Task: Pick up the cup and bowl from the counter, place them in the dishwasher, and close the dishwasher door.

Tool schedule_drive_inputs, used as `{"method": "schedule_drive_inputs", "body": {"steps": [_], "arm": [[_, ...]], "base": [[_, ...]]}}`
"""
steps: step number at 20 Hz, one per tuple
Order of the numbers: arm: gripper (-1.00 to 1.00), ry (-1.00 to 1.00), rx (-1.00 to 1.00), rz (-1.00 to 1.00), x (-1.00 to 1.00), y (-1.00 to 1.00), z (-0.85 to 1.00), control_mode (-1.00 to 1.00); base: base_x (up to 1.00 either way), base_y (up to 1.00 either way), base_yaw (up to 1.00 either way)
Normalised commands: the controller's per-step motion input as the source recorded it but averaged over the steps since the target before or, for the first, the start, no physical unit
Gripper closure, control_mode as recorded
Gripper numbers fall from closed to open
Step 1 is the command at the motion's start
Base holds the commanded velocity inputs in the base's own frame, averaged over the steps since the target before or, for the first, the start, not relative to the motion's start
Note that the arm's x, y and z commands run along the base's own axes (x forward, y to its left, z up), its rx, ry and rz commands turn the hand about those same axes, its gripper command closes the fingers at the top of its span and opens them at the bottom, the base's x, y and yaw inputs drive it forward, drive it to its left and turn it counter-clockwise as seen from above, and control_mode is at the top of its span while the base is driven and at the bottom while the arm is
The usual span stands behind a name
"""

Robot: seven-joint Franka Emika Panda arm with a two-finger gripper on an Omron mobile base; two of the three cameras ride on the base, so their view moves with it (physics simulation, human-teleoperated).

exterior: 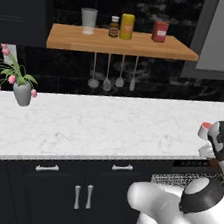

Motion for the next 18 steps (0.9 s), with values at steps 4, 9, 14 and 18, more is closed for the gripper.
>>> {"method": "schedule_drive_inputs", "body": {"steps": [4,9,14,18], "arm": [[1.00,0.05,0.00,0.00,-0.19,0.00,-0.37,-1.00],[1.00,0.05,0.05,0.00,-0.07,-0.33,-0.31,-1.00],[1.00,0.02,0.21,-0.02,-0.06,-0.74,-0.05,-1.00],[1.00,0.00,0.15,0.00,0.00,-0.36,-0.01,-1.00]], "base": [[0.00,0.00,0.00],[0.00,0.00,0.00],[0.00,0.00,0.00],[0.00,0.00,0.00]]}}
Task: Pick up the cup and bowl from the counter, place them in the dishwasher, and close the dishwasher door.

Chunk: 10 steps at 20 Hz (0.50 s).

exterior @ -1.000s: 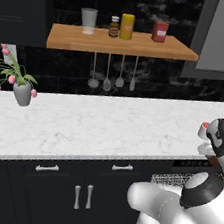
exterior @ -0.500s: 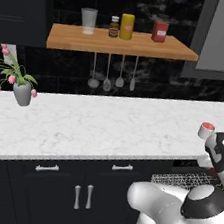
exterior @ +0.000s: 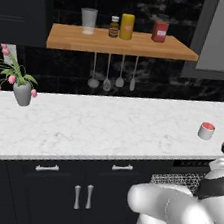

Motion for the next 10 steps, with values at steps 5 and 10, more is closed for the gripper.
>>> {"method": "schedule_drive_inputs", "body": {"steps": [5,10], "arm": [[1.00,0.06,0.10,0.09,0.01,-0.06,-0.37,-1.00],[1.00,0.02,0.09,0.14,0.00,0.00,-0.51,-1.00]], "base": [[0.00,0.00,0.00],[0.00,0.00,0.00]]}}
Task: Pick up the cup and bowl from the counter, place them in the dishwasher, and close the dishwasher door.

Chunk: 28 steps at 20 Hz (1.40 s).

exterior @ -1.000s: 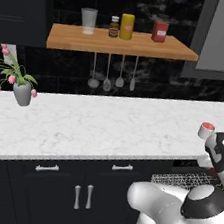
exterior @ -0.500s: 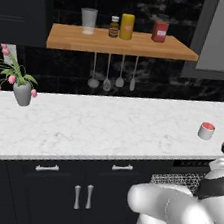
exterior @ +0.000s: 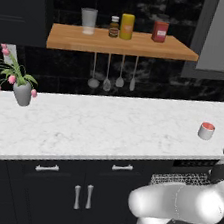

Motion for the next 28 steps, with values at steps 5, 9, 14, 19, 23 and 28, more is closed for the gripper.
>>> {"method": "schedule_drive_inputs", "body": {"steps": [5,9,14,19,23,28], "arm": [[1.00,0.00,0.00,0.04,0.00,0.00,-0.37,-1.00],[1.00,0.00,0.00,0.03,0.00,0.00,-0.54,-1.00],[1.00,0.00,0.00,0.01,0.00,0.00,-0.34,-1.00],[1.00,0.00,0.00,0.00,0.08,-0.05,-0.25,-1.00],[1.00,0.00,0.00,0.00,0.39,-0.09,-0.14,-1.00],[1.00,0.01,0.01,0.00,0.37,-0.04,-0.23,-1.00]], "base": [[0.00,0.00,0.00],[0.00,0.00,0.00],[0.00,0.00,0.00],[0.00,0.00,0.00],[0.00,0.00,0.00],[0.00,0.00,0.00]]}}
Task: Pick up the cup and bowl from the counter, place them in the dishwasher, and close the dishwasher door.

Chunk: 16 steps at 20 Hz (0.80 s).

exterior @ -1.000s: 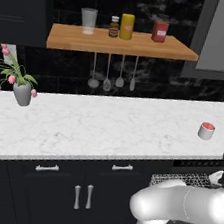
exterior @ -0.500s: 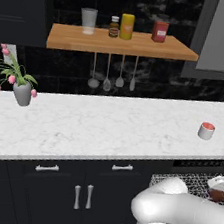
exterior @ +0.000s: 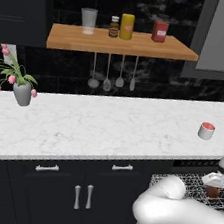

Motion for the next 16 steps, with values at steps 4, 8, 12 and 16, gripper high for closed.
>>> {"method": "schedule_drive_inputs", "body": {"steps": [4,8,12,16], "arm": [[1.00,0.00,0.02,0.00,0.02,-0.03,-0.63,-1.00],[1.00,0.00,0.00,0.00,0.02,-0.01,-0.60,-1.00],[1.00,0.01,0.00,0.00,0.00,-0.08,-0.46,-1.00],[1.00,0.05,0.00,0.00,0.00,-0.06,-0.58,-1.00]], "base": [[0.00,0.00,0.00],[0.00,0.00,0.00],[0.00,0.00,0.00],[0.00,0.00,0.00]]}}
